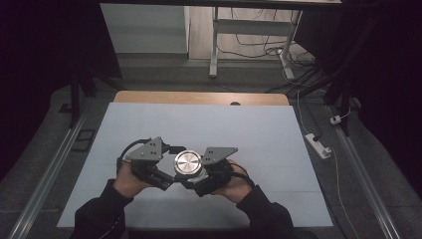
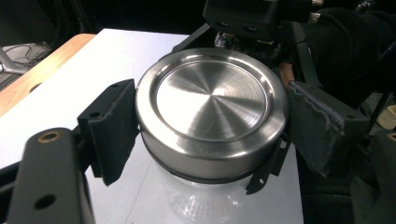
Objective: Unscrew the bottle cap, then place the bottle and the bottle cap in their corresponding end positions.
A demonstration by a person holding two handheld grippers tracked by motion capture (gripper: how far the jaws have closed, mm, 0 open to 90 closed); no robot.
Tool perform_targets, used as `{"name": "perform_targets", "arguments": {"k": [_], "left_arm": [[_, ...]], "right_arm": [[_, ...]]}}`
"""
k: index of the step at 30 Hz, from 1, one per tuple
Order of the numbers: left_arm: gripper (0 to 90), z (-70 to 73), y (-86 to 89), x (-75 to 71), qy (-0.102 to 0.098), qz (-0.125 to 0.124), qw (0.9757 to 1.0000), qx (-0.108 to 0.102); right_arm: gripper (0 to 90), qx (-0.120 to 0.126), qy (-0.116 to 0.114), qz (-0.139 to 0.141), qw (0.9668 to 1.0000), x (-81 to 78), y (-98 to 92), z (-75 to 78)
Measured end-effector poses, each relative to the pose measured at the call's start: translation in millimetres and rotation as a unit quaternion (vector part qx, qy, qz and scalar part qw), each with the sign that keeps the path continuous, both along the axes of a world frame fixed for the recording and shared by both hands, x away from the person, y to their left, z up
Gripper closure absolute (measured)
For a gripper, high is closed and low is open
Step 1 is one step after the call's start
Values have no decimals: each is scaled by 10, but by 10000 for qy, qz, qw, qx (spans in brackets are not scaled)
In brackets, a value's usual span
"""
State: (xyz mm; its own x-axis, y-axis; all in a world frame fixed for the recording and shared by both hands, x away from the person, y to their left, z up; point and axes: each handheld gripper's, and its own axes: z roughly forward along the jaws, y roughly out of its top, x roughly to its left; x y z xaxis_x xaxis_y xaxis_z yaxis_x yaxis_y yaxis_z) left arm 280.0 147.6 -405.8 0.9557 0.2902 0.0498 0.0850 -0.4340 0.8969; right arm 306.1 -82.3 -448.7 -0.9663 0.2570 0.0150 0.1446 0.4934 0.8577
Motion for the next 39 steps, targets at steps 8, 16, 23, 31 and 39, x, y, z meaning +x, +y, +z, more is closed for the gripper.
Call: {"name": "perform_targets", "arguments": {"k": [8,16,23,31,39], "left_arm": [[209,2,21,-18,-7,17,10000,-41],[209,-40,47,-30,27,60,10000,-51],[209,-89,70,-34,60,80,9999,-65],[208,-146,68,-48,93,60,9999,-65],[209,-255,49,-59,162,52,9998,-67]], "right_arm": [[140,-2,-26,-170,9999,50,-47,-11],[140,-8,-61,-381,9993,132,-129,-22],[140,8,-107,-638,9979,208,-215,-21],[140,88,-187,-910,9956,284,-317,21],[140,188,-195,-1141,9931,359,-369,77]]}}
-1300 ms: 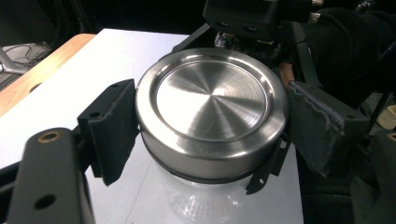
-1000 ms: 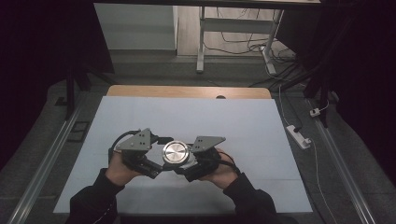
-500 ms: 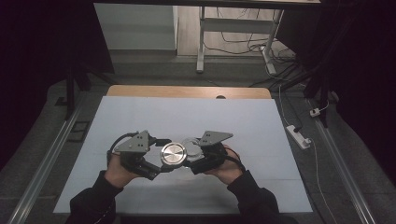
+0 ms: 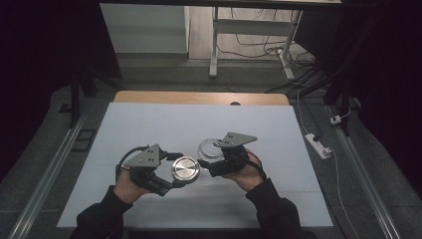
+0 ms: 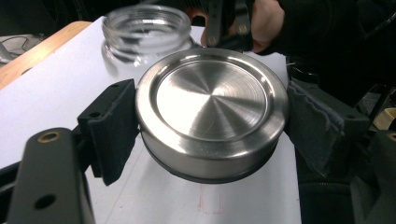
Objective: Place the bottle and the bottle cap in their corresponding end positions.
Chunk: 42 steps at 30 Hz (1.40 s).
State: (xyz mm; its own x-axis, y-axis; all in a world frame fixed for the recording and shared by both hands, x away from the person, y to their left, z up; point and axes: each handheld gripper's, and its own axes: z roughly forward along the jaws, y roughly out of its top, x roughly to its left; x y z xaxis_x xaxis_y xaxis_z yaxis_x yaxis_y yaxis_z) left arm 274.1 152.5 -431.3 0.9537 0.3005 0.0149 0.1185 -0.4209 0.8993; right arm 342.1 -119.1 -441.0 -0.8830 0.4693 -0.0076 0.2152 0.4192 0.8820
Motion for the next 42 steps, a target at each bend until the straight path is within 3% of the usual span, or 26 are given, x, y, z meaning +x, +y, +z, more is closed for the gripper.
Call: {"name": "perform_targets", "arguments": {"k": [18,30,42], "left_arm": [[208,-301,-124,-43,97,-165,9997,161],[208,-534,-297,-62,172,-344,9977,555],[208,-783,-450,33,223,-480,9940,960]], "right_arm": [[140,27,53,-338,9994,203,42,-6],[140,16,31,-385,9993,342,187,-42],[140,-17,18,-446,9990,477,294,-112]]}}
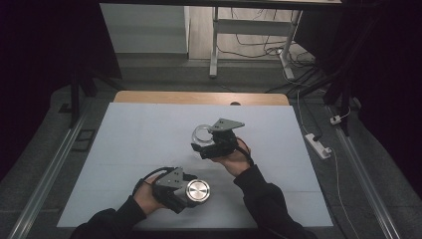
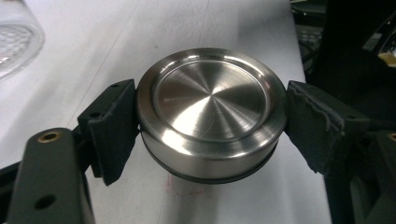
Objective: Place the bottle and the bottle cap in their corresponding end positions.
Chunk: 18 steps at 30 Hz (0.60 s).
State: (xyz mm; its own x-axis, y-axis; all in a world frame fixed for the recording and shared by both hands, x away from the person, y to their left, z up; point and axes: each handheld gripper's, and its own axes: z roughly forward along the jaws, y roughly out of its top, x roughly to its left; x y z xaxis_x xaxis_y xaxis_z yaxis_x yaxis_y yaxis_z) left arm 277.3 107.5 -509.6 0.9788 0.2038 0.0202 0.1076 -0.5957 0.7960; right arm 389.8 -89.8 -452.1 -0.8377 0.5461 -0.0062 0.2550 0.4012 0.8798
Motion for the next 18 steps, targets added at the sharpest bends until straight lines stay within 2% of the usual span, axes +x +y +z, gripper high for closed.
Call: {"name": "perform_targets", "arguments": {"k": [7,12,18], "left_arm": [[208,-116,-36,78,76,97,9998,149],[208,-201,-85,116,135,144,9991,385],[208,-270,-117,154,197,193,9980,564]], "right_arm": [[140,-33,44,-42,10000,87,68,-102],[140,-55,49,-72,9999,126,125,-172],[140,-99,13,-91,9999,139,166,-245]]}}
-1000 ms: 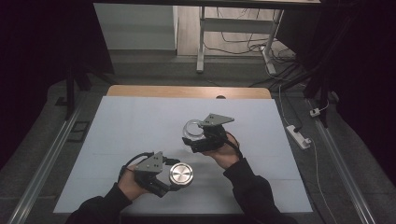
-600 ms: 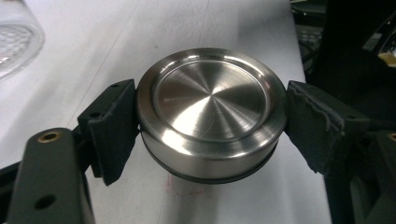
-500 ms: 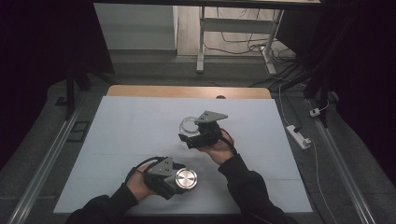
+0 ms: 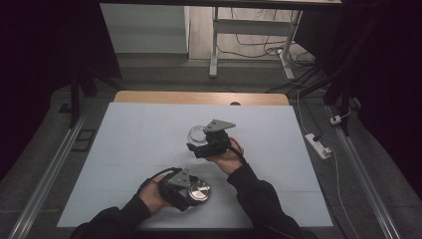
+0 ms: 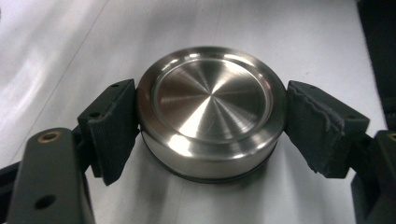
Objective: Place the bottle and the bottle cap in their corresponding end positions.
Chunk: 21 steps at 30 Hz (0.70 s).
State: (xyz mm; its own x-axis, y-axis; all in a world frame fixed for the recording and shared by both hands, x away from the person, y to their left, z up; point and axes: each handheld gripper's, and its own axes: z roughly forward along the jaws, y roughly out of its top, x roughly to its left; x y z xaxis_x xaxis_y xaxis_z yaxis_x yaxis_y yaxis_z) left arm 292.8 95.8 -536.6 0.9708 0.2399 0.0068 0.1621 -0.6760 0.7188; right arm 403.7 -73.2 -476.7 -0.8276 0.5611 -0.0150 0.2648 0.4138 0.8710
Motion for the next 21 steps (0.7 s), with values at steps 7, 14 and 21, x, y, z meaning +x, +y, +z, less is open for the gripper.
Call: {"name": "perform_targets", "arguments": {"k": [7,14,21], "left_arm": [[208,-32,-9,19,86,15,9999,92],[207,-31,-9,16,92,27,9999,90],[207,10,56,17,-11,149,9999,70]], "right_arm": [[140,-43,47,-26,10000,26,-3,-63],[139,-271,37,17,9996,24,46,-183],[139,-393,71,-14,9992,30,43,-289]]}}
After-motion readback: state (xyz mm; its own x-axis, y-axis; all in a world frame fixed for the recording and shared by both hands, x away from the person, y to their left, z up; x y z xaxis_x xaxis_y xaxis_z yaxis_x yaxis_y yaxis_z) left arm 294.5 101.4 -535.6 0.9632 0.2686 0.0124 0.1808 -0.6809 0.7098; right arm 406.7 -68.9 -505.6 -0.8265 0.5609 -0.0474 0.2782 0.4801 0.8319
